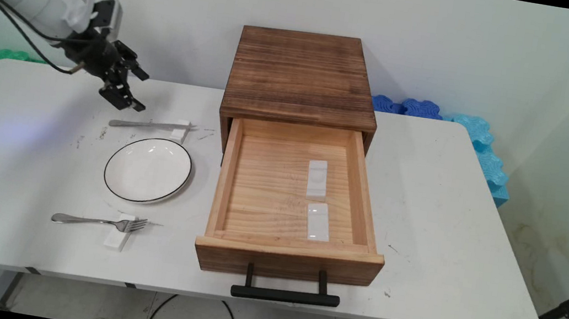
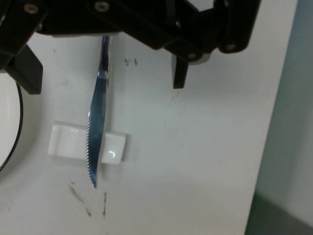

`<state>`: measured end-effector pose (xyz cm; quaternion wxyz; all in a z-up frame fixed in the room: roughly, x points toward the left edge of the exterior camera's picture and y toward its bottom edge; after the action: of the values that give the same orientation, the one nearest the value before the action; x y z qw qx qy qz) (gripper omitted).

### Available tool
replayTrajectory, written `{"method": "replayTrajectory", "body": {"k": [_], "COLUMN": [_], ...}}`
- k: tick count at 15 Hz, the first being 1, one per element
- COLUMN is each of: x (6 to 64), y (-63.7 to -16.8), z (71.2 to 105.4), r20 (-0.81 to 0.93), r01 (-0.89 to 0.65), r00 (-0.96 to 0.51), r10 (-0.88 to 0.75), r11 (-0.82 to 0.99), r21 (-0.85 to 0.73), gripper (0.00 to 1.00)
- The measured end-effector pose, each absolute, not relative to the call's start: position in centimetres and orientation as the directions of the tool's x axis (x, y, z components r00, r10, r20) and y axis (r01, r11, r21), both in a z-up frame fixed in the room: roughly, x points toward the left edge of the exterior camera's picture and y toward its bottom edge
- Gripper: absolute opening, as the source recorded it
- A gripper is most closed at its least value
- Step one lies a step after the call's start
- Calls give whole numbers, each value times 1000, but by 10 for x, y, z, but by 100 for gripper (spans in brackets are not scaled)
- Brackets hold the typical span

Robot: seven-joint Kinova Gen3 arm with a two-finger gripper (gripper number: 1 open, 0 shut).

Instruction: Pick up the knife from the left of the white plate

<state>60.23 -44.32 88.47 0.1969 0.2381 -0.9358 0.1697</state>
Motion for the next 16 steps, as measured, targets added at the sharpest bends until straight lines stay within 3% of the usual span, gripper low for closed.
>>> {"method": "replayTrajectory", "body": {"k": [16], "x": [600], "y": [-487], "z": [845], "r20": [363], "r01": [-384], "r00": [-880], "r10": [-306], "r11": [909], "r21": [-165], "gripper": [100]}}
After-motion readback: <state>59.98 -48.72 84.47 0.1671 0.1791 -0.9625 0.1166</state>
